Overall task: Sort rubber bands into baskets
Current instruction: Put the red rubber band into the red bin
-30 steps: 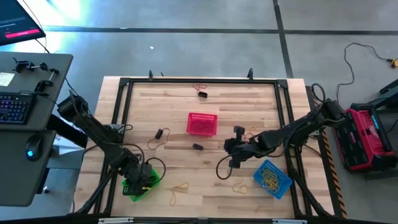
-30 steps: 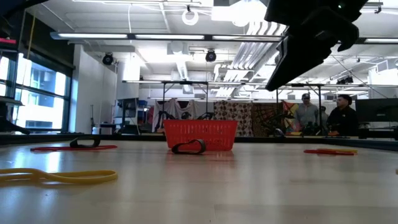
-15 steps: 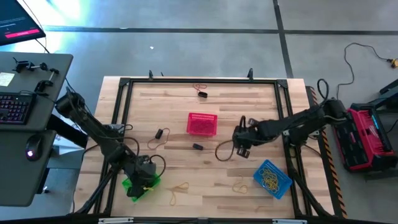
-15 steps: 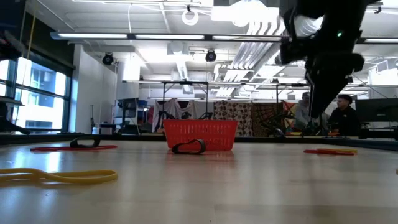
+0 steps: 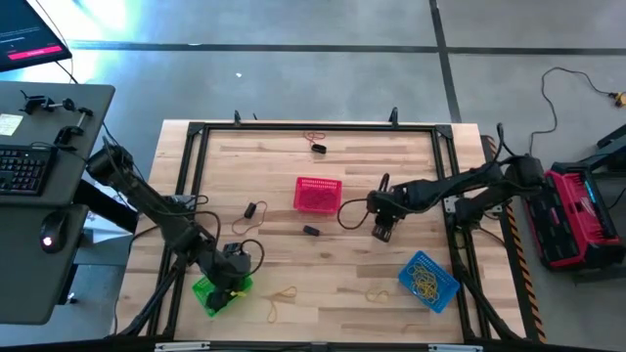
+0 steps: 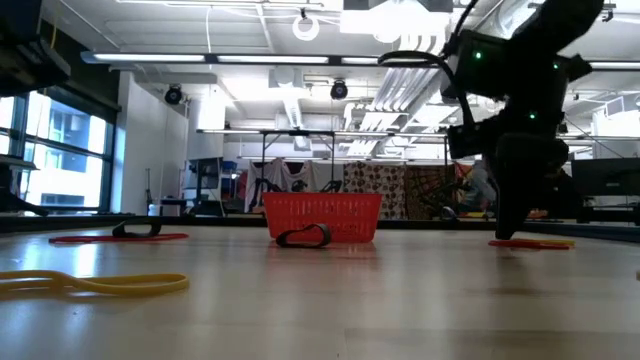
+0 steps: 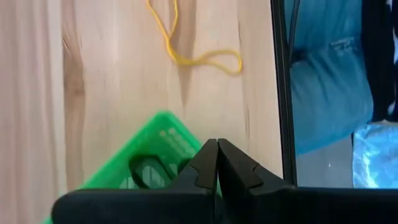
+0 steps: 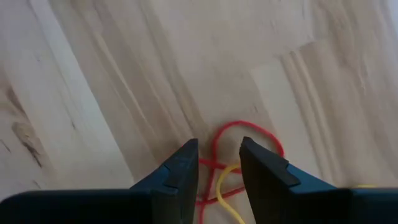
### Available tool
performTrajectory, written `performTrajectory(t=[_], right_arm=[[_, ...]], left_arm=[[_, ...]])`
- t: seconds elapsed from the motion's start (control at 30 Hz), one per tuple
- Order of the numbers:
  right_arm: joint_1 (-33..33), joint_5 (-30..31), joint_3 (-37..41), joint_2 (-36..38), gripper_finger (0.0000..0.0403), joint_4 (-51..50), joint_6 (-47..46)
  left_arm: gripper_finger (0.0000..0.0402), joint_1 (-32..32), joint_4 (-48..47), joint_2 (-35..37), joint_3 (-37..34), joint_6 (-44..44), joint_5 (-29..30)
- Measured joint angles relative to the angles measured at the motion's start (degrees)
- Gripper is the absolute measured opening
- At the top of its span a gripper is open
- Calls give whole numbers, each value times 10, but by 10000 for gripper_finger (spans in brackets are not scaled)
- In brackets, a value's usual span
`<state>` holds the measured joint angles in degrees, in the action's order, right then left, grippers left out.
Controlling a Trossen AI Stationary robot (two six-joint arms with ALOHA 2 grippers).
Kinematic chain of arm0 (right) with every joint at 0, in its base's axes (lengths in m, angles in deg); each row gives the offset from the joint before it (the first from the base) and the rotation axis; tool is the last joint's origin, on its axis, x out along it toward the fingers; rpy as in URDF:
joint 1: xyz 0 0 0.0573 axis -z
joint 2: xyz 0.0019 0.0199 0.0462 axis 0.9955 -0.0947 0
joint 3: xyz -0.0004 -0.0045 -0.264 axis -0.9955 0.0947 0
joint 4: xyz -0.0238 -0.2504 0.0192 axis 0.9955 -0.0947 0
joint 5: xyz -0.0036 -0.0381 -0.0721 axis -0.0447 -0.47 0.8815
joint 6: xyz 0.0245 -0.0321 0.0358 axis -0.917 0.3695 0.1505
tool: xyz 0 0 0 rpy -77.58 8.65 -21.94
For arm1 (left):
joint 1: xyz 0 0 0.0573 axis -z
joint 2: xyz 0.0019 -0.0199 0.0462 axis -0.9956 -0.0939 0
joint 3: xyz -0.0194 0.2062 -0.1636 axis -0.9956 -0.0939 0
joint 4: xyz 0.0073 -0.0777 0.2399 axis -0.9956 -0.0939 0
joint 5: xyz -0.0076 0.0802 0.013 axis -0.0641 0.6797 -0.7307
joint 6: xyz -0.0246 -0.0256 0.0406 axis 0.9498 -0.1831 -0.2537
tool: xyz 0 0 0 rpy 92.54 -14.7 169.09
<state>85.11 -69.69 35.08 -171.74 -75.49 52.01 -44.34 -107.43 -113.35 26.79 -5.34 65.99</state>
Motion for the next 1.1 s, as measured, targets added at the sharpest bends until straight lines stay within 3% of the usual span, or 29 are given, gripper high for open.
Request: performTrajectory(t=[0.23,0.47,0.77,1.1], right_arm=[[14,11,31,0,98,38,8],[14,20,32,0,9,40,47],[-13,55,-36,-3,3,22,75],[-52,93,-122,-3,0,39,98]], left_arm=[[1,-25,50,-1,0,-67,24],[1,-52,144,-1,0,-159,44],[1,-62,229,-1,-2,-265,105],[0,-92,563,-1,-160,-295,111]])
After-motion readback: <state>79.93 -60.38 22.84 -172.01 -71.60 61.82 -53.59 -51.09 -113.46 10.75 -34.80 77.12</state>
